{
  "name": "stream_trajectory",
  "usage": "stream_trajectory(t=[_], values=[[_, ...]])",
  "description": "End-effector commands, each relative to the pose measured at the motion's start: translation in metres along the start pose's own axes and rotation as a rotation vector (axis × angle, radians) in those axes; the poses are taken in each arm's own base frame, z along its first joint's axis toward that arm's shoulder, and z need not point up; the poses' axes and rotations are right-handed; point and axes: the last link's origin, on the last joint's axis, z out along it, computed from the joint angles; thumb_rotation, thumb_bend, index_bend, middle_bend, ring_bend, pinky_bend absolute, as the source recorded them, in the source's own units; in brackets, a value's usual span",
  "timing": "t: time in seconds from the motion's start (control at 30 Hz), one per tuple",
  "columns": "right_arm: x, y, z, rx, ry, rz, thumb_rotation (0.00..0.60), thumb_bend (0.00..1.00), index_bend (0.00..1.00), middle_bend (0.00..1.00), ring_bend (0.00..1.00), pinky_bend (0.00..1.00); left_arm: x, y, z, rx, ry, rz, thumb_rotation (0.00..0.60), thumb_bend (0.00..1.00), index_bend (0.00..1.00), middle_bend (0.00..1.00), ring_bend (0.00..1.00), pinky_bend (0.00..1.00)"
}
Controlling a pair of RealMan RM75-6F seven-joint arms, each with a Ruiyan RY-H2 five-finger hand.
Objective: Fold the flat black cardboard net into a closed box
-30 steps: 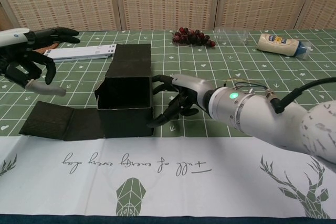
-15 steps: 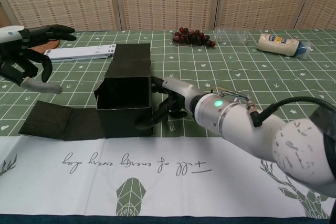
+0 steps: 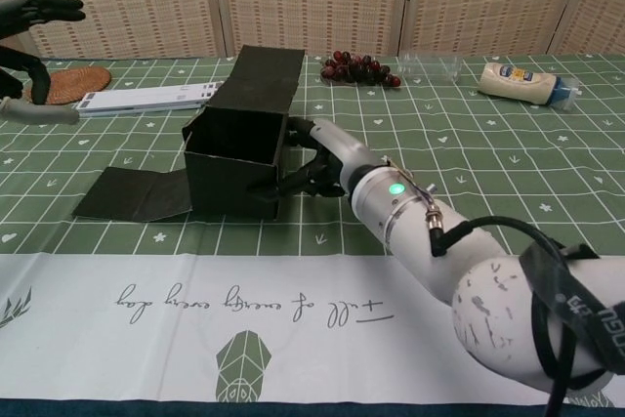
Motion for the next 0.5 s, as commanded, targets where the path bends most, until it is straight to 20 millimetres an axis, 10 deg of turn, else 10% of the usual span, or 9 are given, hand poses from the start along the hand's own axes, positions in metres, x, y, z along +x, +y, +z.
stream_trajectory(t=[0.03,0.5], values=[[0.015,-0.007,-0.007,0.009,0.050,0.147,0.600,0.48,0.37,0.46,0.85,1.00,0.007,-0.006,-0.004,-0.013,0.143,0.026,0.600,0.15,0.09,0.06,0.61,0.93],[0.064,-0.033,-0.045,0.158,0.137,0.520,0.600,0.49,0.38,0.46,0.85,1.00,-0.013,-0.034,-0.011,0.022,0.254,0.045,0.600,0.15,0.02,0.06,0.60,0.93]])
